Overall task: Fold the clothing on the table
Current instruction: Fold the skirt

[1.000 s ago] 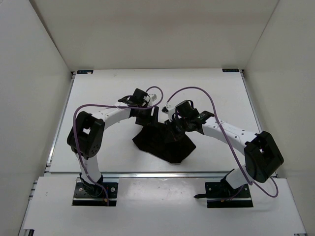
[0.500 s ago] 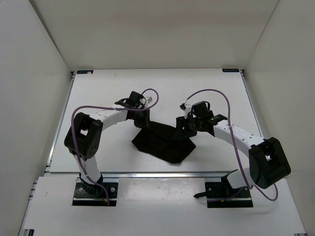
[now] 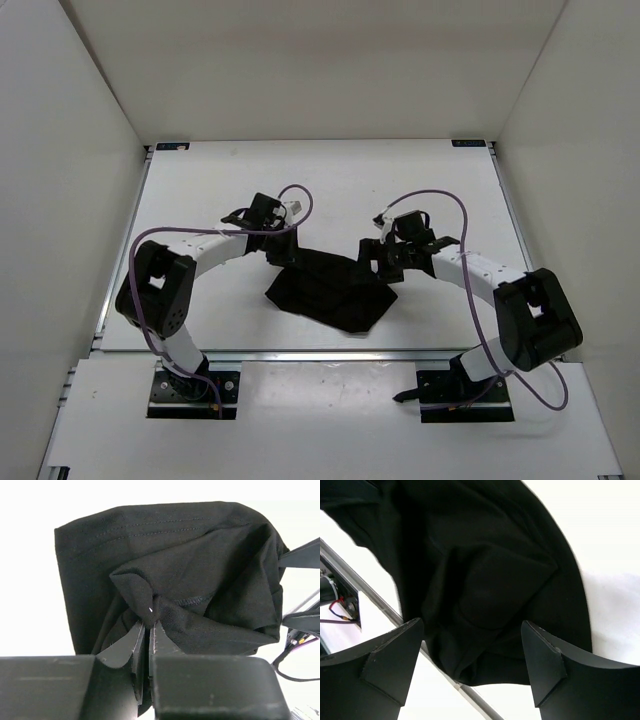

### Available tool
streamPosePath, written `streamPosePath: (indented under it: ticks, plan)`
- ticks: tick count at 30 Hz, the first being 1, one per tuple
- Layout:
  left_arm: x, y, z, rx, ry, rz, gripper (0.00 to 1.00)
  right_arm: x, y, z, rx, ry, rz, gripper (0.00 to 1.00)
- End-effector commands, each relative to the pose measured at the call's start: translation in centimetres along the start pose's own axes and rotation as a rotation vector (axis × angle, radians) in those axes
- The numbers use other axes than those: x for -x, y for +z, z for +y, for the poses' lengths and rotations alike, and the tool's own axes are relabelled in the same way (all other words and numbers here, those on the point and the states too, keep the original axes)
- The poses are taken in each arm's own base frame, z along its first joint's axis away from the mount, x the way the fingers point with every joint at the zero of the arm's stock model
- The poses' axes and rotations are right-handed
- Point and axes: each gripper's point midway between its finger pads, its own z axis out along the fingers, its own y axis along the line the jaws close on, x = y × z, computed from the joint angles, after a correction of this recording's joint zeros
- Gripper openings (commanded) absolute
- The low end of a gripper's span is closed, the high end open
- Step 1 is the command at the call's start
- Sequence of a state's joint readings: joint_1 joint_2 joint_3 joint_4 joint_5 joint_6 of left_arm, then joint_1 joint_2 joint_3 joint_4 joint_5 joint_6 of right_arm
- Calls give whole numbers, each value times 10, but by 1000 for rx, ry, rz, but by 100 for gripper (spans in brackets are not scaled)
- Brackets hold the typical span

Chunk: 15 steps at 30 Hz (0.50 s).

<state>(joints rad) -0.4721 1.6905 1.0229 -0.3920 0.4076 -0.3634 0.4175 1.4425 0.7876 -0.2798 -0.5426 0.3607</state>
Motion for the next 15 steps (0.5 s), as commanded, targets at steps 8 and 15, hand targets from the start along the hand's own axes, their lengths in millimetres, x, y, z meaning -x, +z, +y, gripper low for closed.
streamPosePath:
  ticks: [8,15]
  plan:
    - [6,-20,-9,-47,32,-61,0,2,25,0,38,18,3,71]
    - [-2,-21,-4,-51,16,-45,0,12,41,-1,41,4,17,59]
